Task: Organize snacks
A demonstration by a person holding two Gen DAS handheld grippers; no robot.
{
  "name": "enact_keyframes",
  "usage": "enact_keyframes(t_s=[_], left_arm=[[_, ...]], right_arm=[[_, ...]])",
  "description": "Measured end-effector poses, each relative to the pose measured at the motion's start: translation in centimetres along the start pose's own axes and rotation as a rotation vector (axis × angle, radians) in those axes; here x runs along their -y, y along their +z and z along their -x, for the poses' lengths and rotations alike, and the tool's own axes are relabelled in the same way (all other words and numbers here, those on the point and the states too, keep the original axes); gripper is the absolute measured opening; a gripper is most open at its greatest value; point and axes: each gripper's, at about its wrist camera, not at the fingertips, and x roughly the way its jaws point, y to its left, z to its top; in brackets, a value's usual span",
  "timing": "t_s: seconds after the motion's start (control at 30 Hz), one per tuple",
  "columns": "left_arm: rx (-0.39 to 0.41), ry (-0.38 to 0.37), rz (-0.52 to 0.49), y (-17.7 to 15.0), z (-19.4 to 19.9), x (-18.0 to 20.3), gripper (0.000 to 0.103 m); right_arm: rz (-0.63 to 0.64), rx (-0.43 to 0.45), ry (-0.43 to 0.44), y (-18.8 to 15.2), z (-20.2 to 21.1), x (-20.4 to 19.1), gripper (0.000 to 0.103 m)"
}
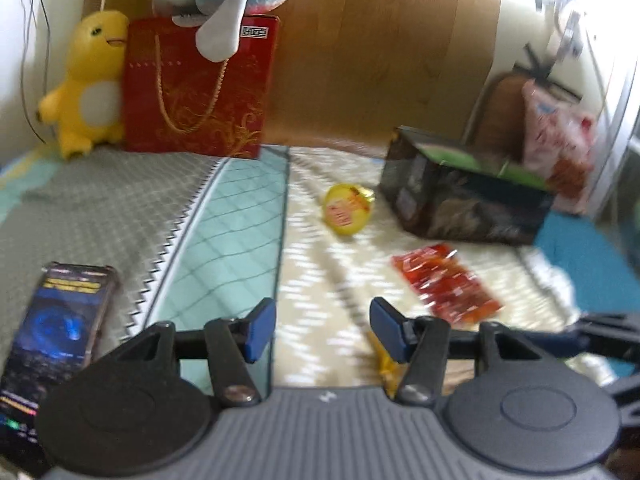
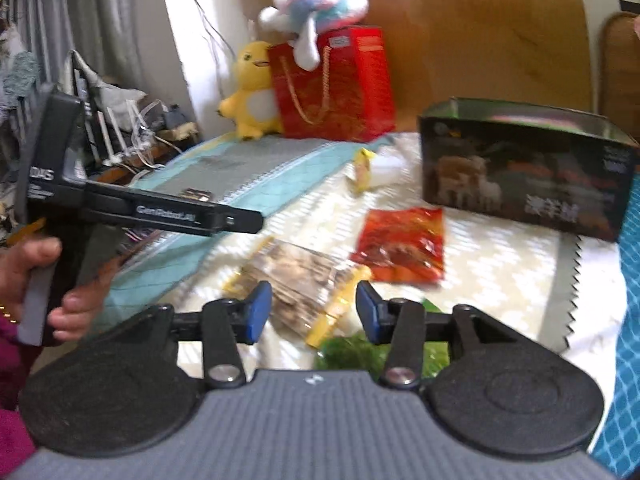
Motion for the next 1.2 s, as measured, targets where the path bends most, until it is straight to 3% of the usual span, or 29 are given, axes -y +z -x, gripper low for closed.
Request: enact_keyframes(t_s=[0.33, 0.67, 0.73, 0.87, 0.93, 1.07, 1.17, 1.2], left_arm=[[-0.007, 0.075, -0.018, -0.6, 0.0, 0.0, 0.055], [-0.025, 0.091, -0.002, -0.9, -0.5, -0.5, 0.057], [-0.023, 0.091, -0.004, -0.9, -0.6, -0.5, 0.062], [-0.022, 0.09, -0.007, -0.9, -0.6, -0.5, 0.063], [-0.022, 0.089, -0.007, -0.8, -0.6, -0.6, 0.063], [-0.022, 0.059, 0.013, -0.7, -0.4, -0.8, 0.063], [-0.023, -0.039, 0.062, -0.5, 0.0, -1.3, 0.063], [-0.027, -0.089, 0.082, -0.4, 0.2, -1.4, 0.063]], right_arm=[[0.07, -0.014, -0.061, -1.6, -0.4, -0.8, 0.055], [0.06, -0.005, -0.068, -1.6, -0.5, -0.9, 0.055], [0.069, -0.001, -0.111, -1.5, -0.5, -1.1, 0.055], [0.113, 0.034, -0.29, -1.4, 0.0, -0.6, 0.055], [0.079, 0.041, -0.275, -1.2, 0.6, 0.3, 0.055], [-0.006, 0.036, -0.139, -0.6, 1.5, 1.5, 0.055], [-0.019, 0.03, -0.084, 0.0, 1.6, 1.7, 0.059], [-0.009, 0.027, -0.078, 0.2, 1.6, 1.6, 0.064]])
